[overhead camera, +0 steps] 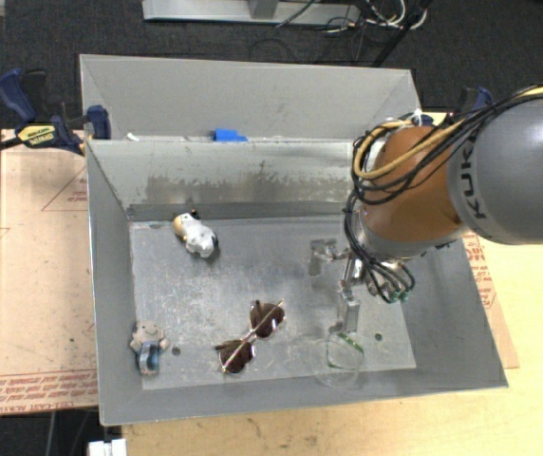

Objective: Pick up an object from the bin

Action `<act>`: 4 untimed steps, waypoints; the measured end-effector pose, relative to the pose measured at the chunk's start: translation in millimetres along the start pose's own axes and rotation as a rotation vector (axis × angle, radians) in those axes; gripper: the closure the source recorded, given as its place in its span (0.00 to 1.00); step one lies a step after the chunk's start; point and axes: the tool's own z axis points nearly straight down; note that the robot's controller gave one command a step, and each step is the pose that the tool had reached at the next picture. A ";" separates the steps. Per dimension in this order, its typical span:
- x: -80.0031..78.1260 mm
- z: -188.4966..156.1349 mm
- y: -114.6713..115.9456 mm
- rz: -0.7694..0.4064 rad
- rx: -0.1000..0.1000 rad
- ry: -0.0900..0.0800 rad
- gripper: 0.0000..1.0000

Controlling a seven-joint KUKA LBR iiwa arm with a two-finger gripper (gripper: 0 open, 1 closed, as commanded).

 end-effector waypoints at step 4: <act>21.4 26.3 124.0 -0.528 0.003 -0.019 1.00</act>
Offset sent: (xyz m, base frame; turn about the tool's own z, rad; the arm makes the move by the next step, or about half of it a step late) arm -0.0196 0.1018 -0.0306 -0.1204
